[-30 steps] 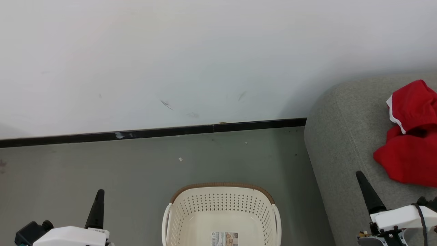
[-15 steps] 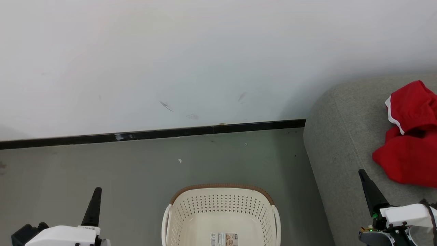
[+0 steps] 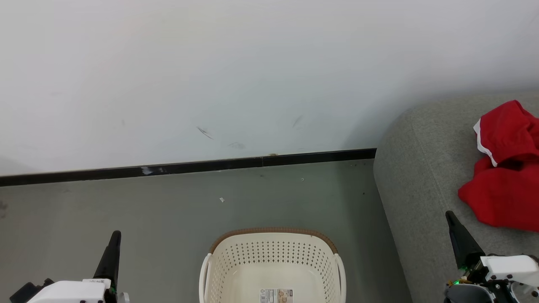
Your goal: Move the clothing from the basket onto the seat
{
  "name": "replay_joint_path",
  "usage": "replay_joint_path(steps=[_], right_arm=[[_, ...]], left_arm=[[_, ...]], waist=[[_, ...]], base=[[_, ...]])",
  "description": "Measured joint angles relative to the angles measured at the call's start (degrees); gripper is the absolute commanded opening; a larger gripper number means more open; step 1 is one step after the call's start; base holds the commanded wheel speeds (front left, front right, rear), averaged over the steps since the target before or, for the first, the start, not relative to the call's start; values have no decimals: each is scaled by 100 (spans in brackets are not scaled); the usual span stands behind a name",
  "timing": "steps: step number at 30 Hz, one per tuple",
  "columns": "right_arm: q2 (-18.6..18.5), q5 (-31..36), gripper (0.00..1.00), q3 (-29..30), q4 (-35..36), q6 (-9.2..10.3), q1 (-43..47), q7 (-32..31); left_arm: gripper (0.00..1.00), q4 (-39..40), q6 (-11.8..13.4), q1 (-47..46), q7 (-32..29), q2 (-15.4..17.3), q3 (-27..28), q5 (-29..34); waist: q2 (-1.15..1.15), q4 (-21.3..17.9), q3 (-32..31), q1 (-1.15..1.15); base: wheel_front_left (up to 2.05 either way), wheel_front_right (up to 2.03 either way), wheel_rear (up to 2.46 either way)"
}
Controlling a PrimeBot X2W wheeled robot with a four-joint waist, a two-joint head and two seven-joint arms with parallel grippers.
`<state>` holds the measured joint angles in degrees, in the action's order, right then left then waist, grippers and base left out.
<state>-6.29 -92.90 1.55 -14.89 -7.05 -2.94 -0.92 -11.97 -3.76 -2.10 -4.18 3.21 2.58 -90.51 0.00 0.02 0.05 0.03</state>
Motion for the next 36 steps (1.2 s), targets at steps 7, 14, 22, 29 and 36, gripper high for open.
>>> replay_joint_path(steps=[7,14,22,29,36], right_arm=[[14,-343,0,53,-36,0,-54,-68],[14,-344,0,59,-42,-1,-104,-68],[14,-344,0,59,-43,-1,-104,-68],[14,-344,0,59,-45,-1,-105,-68],[14,-344,0,59,-46,-1,-105,-68]], left_arm=[[0,-25,-53,-98,-82,-22,57,-271],[0,-36,-69,-98,-82,-25,59,-274],[0,-46,-69,-98,-82,-27,60,-274],[0,-55,-93,-98,-83,-30,60,-274],[0,-70,-94,-98,-83,-31,62,-274]], waist=[[0,-3,-9,0],[0,-3,-9,-1],[0,-3,-9,-1],[0,-3,-9,-1],[0,-3,-9,-1]], base=[[0,0,0],[0,0,0],[0,0,0],[0,0,0],[0,0,0]])
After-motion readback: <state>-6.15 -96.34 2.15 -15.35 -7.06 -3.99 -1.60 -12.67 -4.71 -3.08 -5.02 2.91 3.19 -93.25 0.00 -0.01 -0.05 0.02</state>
